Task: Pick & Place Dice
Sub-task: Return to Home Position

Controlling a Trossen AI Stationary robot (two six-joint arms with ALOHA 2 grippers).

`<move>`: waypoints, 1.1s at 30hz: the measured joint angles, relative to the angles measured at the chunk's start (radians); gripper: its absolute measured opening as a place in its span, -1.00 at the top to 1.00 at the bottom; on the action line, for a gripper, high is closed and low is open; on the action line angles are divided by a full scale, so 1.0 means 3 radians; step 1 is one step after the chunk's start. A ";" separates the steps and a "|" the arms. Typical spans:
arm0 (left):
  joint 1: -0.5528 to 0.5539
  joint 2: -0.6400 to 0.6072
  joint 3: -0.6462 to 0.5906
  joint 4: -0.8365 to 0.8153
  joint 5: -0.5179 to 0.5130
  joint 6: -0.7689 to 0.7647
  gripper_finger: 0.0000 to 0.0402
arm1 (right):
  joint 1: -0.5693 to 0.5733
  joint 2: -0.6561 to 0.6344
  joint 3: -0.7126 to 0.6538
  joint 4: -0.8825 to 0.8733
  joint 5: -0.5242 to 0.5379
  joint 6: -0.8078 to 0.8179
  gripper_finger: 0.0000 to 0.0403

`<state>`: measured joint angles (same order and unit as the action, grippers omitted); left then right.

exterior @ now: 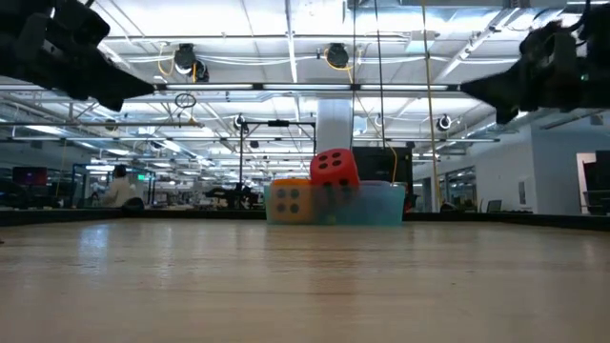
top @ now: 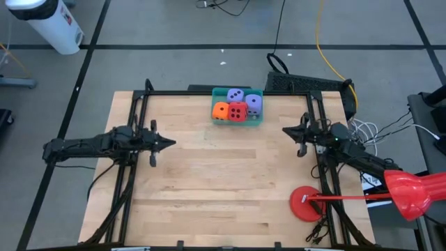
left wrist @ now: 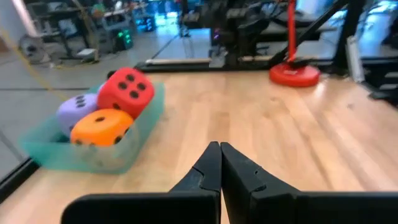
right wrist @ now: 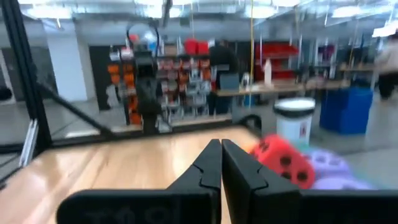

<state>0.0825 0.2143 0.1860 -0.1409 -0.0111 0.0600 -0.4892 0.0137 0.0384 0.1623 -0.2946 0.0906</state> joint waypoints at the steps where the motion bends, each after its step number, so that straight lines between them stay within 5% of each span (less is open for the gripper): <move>1: -0.0014 0.0009 0.0000 0.0036 0.0036 -0.0007 0.99 | 0.0001 0.0007 -0.0001 -0.0092 -0.0011 0.0015 1.00; 7: -0.0329 -0.0164 0.0000 0.0107 -0.0296 0.0099 0.99 | 0.0113 0.0010 0.0092 -0.0318 -0.0243 0.0100 1.00; 12: -0.0675 -0.0506 0.0001 -0.0046 -0.0570 0.0220 1.00 | 0.0329 0.0005 0.0140 -0.0309 -0.0039 0.0067 1.00; 16: -0.0885 -0.0691 0.0004 -0.0357 -0.1140 0.0157 1.00 | 0.0458 0.0004 0.0179 -0.0305 0.0120 -0.0039 1.00; 33: -0.1041 -0.0695 -0.0161 -0.0273 -0.1202 -0.0038 1.00 | 0.0481 -0.0031 -0.0028 -0.0291 0.0591 -0.0003 1.00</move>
<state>-0.2298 0.0059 0.1377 -0.2229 -0.3715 0.0485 -0.3450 0.0044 0.0299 0.0751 -0.1174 0.0897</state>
